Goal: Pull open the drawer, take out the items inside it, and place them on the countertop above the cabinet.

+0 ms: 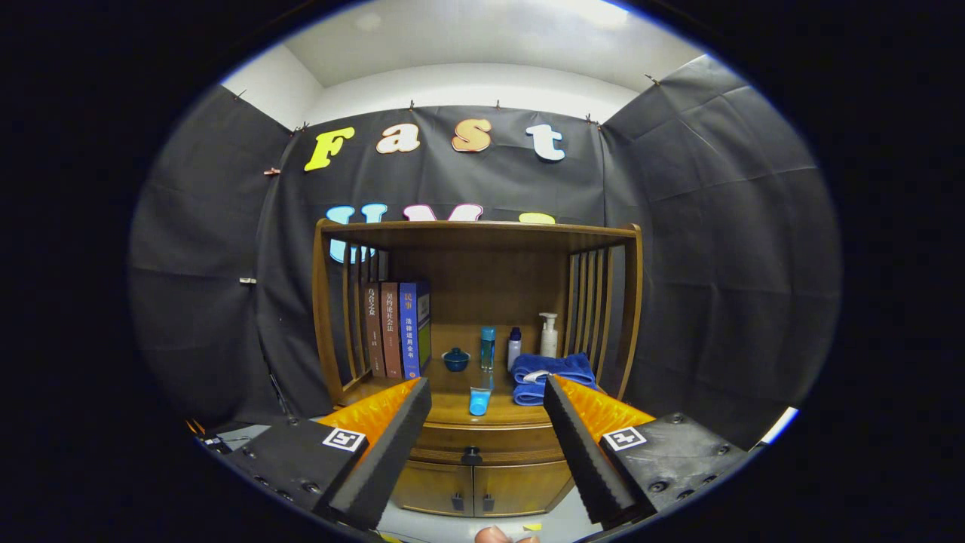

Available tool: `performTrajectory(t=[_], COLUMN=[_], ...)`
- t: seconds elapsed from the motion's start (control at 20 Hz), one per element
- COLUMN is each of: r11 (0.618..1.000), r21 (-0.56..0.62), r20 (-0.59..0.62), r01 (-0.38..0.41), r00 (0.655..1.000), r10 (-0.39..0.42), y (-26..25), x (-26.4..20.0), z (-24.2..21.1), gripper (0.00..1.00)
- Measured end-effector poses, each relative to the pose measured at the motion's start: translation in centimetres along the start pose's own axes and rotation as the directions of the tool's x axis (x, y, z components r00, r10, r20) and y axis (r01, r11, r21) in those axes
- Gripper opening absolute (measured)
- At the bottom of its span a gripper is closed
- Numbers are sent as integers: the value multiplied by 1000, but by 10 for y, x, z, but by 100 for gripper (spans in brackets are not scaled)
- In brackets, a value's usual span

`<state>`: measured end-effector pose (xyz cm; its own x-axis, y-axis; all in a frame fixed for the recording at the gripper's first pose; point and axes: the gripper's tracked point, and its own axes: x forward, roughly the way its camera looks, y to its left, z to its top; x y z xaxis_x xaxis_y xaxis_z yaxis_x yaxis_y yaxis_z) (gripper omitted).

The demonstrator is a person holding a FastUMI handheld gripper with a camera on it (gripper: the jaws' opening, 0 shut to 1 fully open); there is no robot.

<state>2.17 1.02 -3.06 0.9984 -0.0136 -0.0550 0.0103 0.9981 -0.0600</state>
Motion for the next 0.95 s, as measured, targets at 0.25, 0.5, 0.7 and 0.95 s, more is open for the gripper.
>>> performTrajectory(t=[0.25, 0.5, 0.7, 0.95], r11=[1000, 1000, 1000, 1000], r21=[-1, -6, -8, -10], r20=[-11, -7, -1, -4], r01=[-2, 0, -3, -4], r00=[1000, 1000, 1000, 1000], r10=[2, 0, 3, 4], y=[3, 3, 6, 6], x=[0, -1, 0, -2], z=[-5, -3, -2, -3], gripper=[98, 99, 98, 98])
